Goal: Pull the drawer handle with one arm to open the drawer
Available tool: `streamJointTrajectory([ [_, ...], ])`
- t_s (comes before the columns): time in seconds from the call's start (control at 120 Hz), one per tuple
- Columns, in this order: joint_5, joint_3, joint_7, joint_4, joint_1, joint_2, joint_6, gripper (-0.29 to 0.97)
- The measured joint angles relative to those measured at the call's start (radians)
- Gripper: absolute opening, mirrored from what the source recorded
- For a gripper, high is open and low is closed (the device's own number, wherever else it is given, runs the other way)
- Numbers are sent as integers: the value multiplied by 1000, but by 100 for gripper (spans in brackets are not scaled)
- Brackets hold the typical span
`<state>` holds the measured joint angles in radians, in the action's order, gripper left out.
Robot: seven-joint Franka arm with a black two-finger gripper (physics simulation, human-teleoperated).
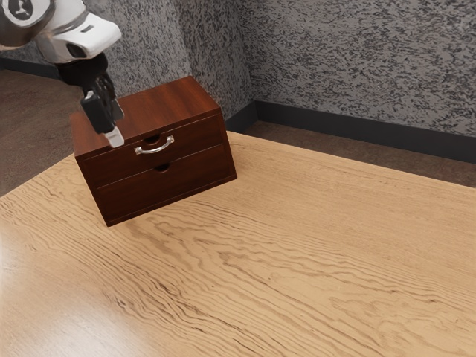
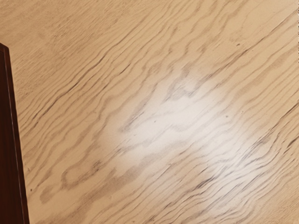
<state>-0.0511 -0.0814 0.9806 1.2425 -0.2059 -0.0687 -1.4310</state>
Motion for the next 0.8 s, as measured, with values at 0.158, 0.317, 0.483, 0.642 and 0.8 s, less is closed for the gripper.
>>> streamJointTrajectory([
  [0.158, 1, -4, 50, 0, 21, -41, 0, 68],
  [0.317, 0, -6, 89, 0, 14, -46, -1, 68],
  [0.483, -3, -6, 119, 0, 19, -49, -4, 68],
  [0.642, -4, -5, 136, -2, 23, -63, -7, 68],
  [0.8, 27, -13, 140, 0, -22, -66, -8, 68],
])
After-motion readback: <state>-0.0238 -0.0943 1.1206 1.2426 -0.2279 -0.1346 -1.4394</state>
